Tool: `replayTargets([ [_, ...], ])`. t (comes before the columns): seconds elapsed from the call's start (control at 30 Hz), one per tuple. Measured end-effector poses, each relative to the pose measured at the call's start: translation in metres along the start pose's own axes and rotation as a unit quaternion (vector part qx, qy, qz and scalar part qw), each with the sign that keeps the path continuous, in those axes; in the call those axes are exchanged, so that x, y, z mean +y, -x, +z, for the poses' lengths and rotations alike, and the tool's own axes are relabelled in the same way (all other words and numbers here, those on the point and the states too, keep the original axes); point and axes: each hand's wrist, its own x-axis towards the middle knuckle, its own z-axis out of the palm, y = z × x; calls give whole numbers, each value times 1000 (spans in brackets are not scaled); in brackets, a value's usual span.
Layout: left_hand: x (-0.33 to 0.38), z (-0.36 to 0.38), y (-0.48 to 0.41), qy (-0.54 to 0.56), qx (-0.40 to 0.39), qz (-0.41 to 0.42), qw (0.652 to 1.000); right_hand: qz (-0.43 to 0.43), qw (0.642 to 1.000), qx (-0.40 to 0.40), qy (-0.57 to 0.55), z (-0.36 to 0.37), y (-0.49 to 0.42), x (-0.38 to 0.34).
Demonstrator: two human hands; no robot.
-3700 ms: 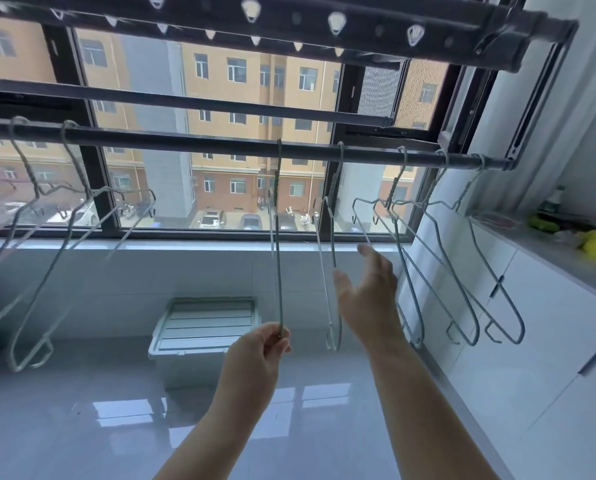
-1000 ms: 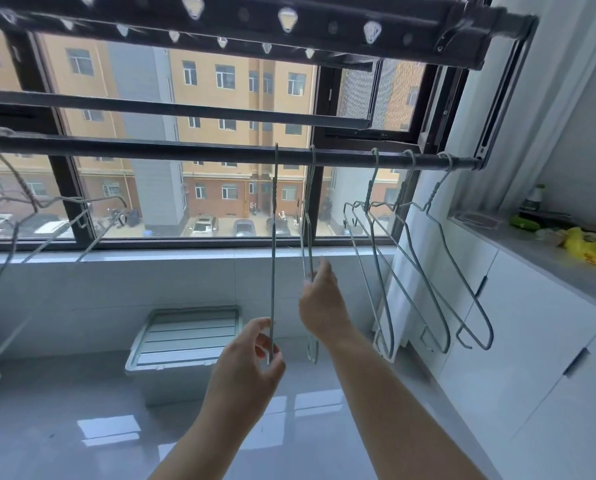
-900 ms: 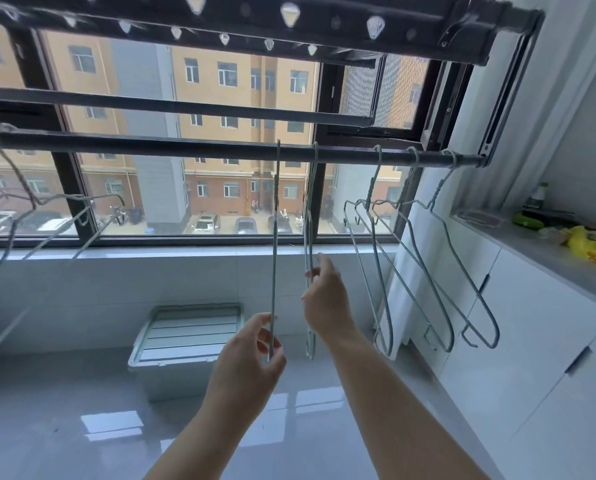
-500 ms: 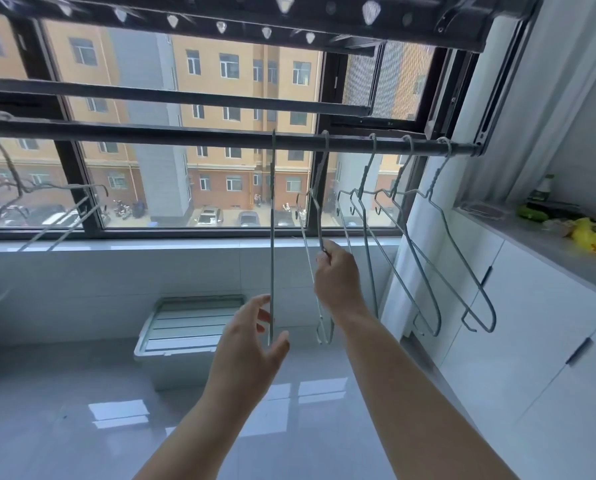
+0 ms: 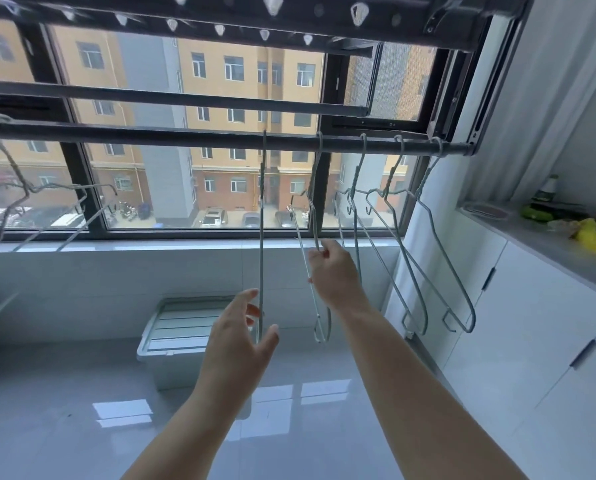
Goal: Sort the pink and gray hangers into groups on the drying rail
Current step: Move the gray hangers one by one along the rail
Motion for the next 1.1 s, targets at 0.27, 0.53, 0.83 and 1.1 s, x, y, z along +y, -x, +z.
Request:
replayTargets([
  [0.27, 2, 8, -6, 6, 17, -3, 1000, -99, 954, 232, 162, -106, -23, 19],
  [0.53, 10, 20, -9, 13, 22, -12, 1000, 54, 981, 73, 172, -93, -46, 63],
  [0.83, 12, 28, -11, 21, 48, -15, 998, 16, 977, 147, 153, -112, -54, 80],
  [1.1, 21, 36, -9, 10, 44, -15, 999, 29, 982, 133, 134, -116, -57, 84],
])
